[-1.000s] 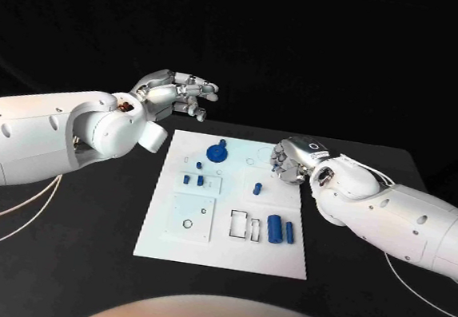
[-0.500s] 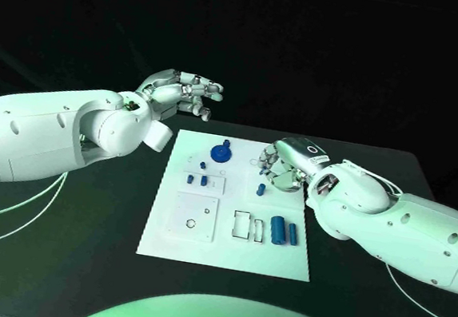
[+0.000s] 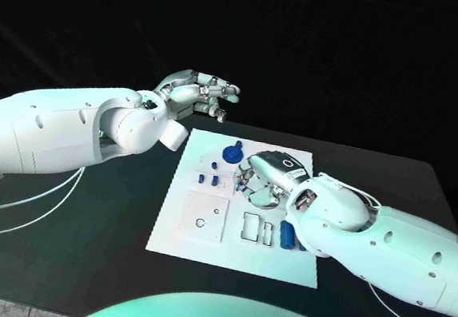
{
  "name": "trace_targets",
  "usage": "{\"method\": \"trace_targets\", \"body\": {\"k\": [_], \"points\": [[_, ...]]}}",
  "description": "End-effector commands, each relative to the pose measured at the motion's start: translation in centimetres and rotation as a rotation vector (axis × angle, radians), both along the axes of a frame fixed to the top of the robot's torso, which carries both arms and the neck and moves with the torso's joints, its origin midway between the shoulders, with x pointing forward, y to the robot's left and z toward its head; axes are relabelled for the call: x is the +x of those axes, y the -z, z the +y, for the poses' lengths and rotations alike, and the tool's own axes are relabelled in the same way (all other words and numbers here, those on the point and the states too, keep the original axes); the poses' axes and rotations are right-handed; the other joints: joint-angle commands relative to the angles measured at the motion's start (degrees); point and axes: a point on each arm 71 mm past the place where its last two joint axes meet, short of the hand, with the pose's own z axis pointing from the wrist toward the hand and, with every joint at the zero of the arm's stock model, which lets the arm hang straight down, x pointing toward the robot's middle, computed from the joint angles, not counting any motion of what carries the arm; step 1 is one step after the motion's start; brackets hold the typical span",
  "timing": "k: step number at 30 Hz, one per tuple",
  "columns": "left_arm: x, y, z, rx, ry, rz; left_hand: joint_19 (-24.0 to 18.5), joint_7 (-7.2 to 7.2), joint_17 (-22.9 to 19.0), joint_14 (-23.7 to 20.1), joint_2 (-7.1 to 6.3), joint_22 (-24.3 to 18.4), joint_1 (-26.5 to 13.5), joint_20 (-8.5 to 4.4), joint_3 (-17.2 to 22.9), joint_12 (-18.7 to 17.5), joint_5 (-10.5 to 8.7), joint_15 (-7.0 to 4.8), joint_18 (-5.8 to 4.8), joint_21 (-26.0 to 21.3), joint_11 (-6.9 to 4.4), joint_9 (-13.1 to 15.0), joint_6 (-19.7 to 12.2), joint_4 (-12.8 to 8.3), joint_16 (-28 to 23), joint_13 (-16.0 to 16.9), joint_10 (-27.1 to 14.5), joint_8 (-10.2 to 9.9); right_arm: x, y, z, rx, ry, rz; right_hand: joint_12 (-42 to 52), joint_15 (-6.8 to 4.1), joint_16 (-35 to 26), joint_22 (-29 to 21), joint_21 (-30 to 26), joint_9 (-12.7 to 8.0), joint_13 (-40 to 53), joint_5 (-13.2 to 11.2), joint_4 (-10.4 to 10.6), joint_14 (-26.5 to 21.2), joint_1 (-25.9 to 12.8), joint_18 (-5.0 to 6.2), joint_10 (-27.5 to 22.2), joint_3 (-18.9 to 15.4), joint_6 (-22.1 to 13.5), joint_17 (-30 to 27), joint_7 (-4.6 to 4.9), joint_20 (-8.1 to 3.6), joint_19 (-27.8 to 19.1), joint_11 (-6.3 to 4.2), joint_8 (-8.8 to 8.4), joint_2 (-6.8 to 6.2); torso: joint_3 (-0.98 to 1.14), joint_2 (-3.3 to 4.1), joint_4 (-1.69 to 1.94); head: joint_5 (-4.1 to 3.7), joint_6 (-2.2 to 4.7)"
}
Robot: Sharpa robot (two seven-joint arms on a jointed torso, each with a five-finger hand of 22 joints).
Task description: Assemble the parts on the task board
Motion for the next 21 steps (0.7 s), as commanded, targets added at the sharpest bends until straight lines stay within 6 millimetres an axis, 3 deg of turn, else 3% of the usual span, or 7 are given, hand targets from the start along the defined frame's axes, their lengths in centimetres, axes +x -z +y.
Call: {"method": "trace_targets", "body": {"k": [1, 9, 12, 21], "points": [[0.0, -0.1, -0.3, -0.012, 0.004, -0.006, 0.02, 0.14, -0.07, -0.31, 0.15, -0.08, 0.10, 0.22, -0.02, 0.36, 0.23, 0.03, 0.53, -0.37, -0.03, -0.08, -0.55, 0.10, -0.23, 0.09, -0.38, 0.15, -0.5, 1.0, 0.6, -0.045, -0.032, 0.011, 0.15, -0.32, 0.32, 0.05, 0.18, 0.09, 0.06, 0.14, 0.12, 2.33, -0.03, -0.64, 1.40, 0.38, 0.43, 0.05, 0.05, -0.19, 0.34, -1.22, 0.32, 0.09, -0.01, 0.04, -0.05, 0.61, 0.00], [0.0, -0.1, -0.6, -0.013, 0.011, -0.004, 0.48, 0.22, -0.13, -0.24, 0.14, -0.06, 0.10, 0.24, -0.10, 0.62, 0.25, 0.05, 0.55, -0.25, 0.01, -0.11, -0.85, 0.13, -0.12, 0.16, -0.65, 0.19, -0.9, 2.4, 1.6, -0.058, -0.047, 0.027, 0.12, -0.33, 0.40, 0.05, 0.16, 0.13, 0.08, 0.17, 0.13, 2.35, -0.05, -0.63, 1.39, 0.42, 0.40, 0.17, 0.05, -0.19, 0.32, -1.22, 0.32, 0.10, -0.05, 0.01, 0.03, 1.48, 0.00], [0.0, -0.1, -0.7, -0.014, 0.013, -0.004, 0.49, 0.22, -0.14, -0.24, 0.14, -0.06, 0.09, 0.25, -0.10, 0.64, 0.25, 0.06, 0.55, -0.25, 0.01, -0.11, -0.85, 0.13, -0.12, 0.16, -0.66, 0.20, -1.0, 2.8, 1.9, -0.063, -0.046, 0.030, 0.11, -0.33, 0.43, 0.05, 0.16, 0.13, 0.09, 0.18, 0.14, 2.36, -0.06, -0.63, 1.39, 0.43, 0.40, 0.21, 0.05, -0.19, 0.32, -1.22, 0.32, 0.10, 0.05, 0.01, -0.02, 1.80, 0.00], [-0.1, -0.1, -0.9, -0.016, 0.019, -0.004, 0.50, 0.22, -0.14, -0.25, 0.15, -0.06, 0.09, 0.25, -0.10, 0.65, 0.25, 0.06, 0.55, -0.25, 0.01, -0.11, -0.86, 0.13, -0.12, 0.16, -0.67, 0.21, -1.3, 3.6, 2.8, -0.068, -0.049, 0.035, 0.06, -0.33, 0.43, 0.10, 0.21, 0.18, 0.11, 0.22, 0.16, 2.35, -0.11, -0.64, 1.39, 0.46, 0.36, 0.16, 0.05, -0.19, 0.33, -1.21, 0.33, 0.07, 0.05, 0.02, -0.02, 2.55, 0.00]]}}
